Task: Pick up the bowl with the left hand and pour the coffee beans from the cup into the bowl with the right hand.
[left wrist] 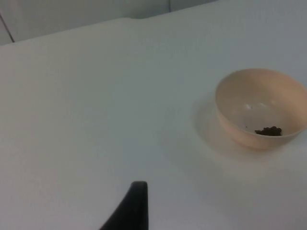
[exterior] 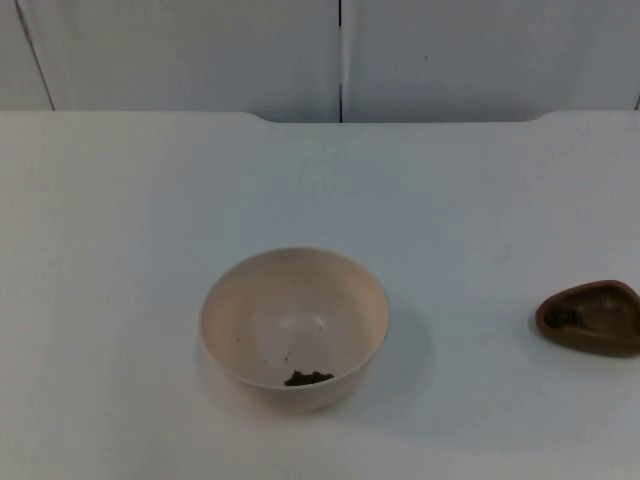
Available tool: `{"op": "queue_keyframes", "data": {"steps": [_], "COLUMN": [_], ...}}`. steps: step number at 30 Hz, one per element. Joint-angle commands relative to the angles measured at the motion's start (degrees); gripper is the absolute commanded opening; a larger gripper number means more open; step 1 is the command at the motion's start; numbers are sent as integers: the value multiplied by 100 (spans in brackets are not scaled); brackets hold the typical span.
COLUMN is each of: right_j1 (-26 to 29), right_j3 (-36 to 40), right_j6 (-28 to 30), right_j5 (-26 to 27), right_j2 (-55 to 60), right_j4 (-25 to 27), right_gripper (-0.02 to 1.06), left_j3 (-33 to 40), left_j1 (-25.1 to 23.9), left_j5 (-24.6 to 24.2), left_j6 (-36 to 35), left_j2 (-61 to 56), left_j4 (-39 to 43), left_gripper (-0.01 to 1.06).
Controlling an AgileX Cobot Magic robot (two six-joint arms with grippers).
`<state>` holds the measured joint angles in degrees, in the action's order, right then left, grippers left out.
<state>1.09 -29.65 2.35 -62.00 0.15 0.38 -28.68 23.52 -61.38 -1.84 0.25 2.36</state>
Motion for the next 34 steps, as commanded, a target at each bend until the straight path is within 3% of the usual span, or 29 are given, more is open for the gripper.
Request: {"op": "queue_keyframes", "data": {"steps": [1,18,34], "right_j1": [37,37,35], "right_j3": [5,5,5], "right_j6": [-16,-16,-16], "right_j5": [28,28,28], "right_j2": [-15,-15,-15], "right_j4": [-6,-6,7], "right_gripper": [105,105,105], "left_j3": [27,27,27], "left_j1": [-215,-1488,-2314], "left_j5": [-15,-15,-15], "left_j6": [-18,-18,-18], "left_j2": [-25,-25,-25], "left_j4": [20,20,20], "left_gripper": [105,105,105]}}
